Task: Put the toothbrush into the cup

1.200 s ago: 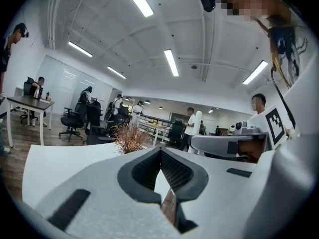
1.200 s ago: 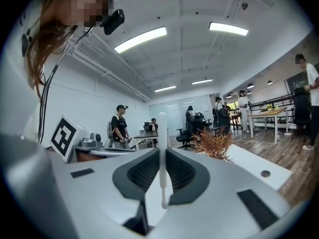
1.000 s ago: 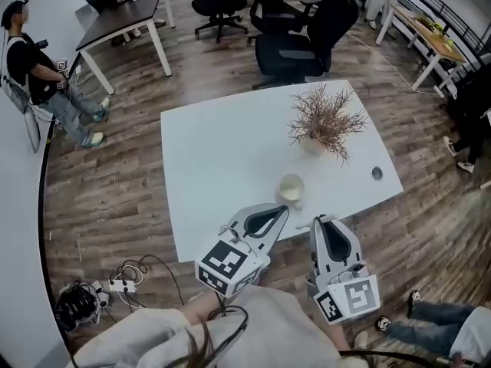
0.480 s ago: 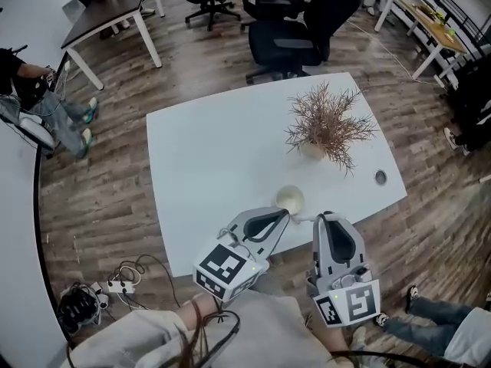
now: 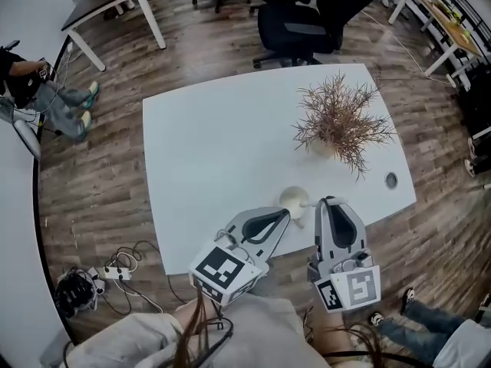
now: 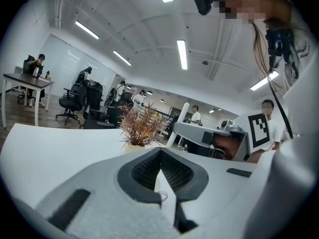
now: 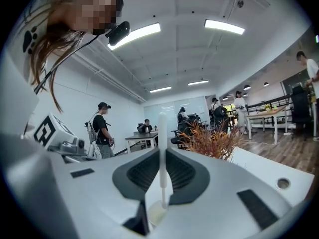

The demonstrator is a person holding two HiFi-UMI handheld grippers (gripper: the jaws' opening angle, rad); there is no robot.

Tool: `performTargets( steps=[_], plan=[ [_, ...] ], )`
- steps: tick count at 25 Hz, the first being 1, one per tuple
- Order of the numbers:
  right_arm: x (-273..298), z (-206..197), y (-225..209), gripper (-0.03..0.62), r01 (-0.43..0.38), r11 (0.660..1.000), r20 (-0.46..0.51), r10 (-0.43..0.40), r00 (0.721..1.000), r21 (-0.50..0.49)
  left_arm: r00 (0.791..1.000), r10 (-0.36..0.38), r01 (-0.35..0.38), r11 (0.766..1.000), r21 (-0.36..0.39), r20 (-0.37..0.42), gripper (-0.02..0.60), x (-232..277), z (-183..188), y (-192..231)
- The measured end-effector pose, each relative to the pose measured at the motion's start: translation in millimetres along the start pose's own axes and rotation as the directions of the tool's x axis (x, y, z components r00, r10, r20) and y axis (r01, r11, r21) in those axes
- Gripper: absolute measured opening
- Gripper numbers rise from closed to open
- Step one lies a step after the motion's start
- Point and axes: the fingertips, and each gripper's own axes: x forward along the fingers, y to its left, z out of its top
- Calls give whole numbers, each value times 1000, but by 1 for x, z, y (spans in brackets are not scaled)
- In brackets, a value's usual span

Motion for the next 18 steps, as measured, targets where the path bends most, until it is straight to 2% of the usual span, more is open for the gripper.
performTargets(
  steps=[9, 18],
  plan=[
    [18, -50, -14, 51, 10, 1000, -71, -10, 997, 7, 1000, 5, -5, 1000, -26, -12, 3, 2, -3, 1],
    [31, -78, -15, 51, 8, 1000, -131, -5, 991, 21, 1000, 2, -2, 998, -57, -6, 3, 0, -7, 1]
  ],
)
